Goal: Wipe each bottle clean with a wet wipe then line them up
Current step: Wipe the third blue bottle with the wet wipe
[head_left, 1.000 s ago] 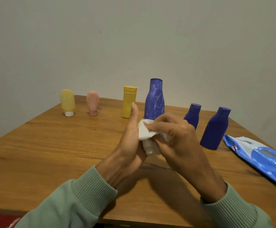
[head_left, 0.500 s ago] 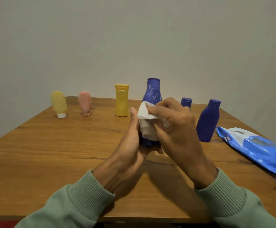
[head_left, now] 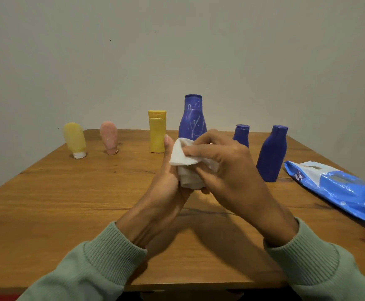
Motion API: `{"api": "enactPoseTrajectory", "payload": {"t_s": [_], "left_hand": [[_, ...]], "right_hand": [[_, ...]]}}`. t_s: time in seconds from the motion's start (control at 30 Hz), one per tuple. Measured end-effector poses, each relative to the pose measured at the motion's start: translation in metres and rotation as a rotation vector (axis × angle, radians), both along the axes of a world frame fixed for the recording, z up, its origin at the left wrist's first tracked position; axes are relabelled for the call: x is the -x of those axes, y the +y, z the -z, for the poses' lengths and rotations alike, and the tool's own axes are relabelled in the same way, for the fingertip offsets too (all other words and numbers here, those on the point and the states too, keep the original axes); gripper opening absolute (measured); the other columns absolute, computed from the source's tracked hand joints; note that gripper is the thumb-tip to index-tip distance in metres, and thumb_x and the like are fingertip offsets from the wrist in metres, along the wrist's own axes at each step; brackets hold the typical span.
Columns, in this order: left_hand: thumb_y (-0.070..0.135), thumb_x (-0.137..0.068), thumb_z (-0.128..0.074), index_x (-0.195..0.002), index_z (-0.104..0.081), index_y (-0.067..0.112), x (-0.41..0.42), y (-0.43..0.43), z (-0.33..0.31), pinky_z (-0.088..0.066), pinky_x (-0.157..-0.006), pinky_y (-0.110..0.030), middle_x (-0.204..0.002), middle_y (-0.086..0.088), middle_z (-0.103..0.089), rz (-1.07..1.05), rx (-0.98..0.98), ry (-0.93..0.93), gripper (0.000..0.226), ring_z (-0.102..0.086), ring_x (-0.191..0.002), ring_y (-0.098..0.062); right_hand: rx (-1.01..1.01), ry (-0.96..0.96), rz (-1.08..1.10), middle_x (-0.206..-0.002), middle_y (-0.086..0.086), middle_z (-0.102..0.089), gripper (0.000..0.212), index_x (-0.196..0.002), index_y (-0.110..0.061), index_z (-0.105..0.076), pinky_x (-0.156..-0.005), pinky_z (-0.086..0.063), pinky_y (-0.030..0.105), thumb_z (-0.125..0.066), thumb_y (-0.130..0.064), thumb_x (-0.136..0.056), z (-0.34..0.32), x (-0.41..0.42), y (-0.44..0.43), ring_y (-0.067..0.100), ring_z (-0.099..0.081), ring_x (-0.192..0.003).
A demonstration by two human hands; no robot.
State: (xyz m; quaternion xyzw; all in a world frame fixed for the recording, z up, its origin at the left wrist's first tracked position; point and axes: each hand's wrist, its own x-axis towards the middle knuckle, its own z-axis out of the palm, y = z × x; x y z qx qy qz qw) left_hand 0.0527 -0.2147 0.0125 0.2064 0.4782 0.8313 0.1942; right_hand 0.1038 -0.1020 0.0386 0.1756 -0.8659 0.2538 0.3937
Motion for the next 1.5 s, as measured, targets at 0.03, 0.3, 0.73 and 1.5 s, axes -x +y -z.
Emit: {"api": "enactPoseTrajectory", "payload": {"t_s": [0.03, 0.3, 0.73, 1.5], "left_hand": [[0.064, -0.092, -0.023, -0.113, -0.062, 0.015, 0.001, -0.001, -0.002, -0.054, -0.085, -0.043, -0.102, -0.015, -0.069, 0.009, 0.005, 0.002, 0.065, -0.065, -0.1, -0.027], [0.069, -0.085, -0.023, -0.099, -0.074, 0.033, -0.003, 0.004, 0.001, -0.047, -0.086, -0.047, -0.106, -0.013, -0.07, 0.076, 0.028, 0.057, 0.064, -0.063, -0.092, -0.025], [0.07, -0.089, -0.023, -0.123, -0.058, 0.014, 0.007, -0.001, -0.011, -0.056, -0.068, -0.035, -0.102, -0.014, -0.071, 0.078, -0.014, -0.071, 0.074, -0.069, -0.083, -0.022], [0.071, -0.089, -0.024, -0.122, -0.059, 0.014, 0.009, -0.002, -0.024, -0.051, -0.064, -0.035, -0.103, -0.016, -0.068, 0.038, 0.045, -0.009, 0.074, -0.066, -0.078, -0.023]], "right_hand": [[-0.019, -0.033, -0.026, -0.101, -0.004, -0.06, 0.034, -0.111, -0.013, -0.068, -0.078, -0.047, 0.007, -0.073, -0.011, -0.078, -0.001, 0.0, 0.001, 0.003, -0.053, -0.09], [0.129, 0.058, 0.064, -0.098, -0.011, -0.052, 0.028, -0.108, -0.009, -0.068, -0.082, -0.04, 0.0, -0.07, -0.007, -0.08, -0.003, 0.0, 0.003, -0.005, -0.052, -0.087], [0.095, -0.033, 0.024, -0.097, -0.011, -0.052, 0.024, -0.105, -0.008, -0.068, -0.077, -0.04, -0.002, -0.07, -0.008, -0.081, -0.014, 0.002, 0.005, -0.005, -0.052, -0.084], [0.133, 0.066, 0.038, -0.097, -0.01, -0.055, 0.025, -0.105, -0.009, -0.068, -0.078, -0.042, 0.0, -0.071, -0.009, -0.081, -0.019, 0.008, 0.01, -0.005, -0.053, -0.086]]}}
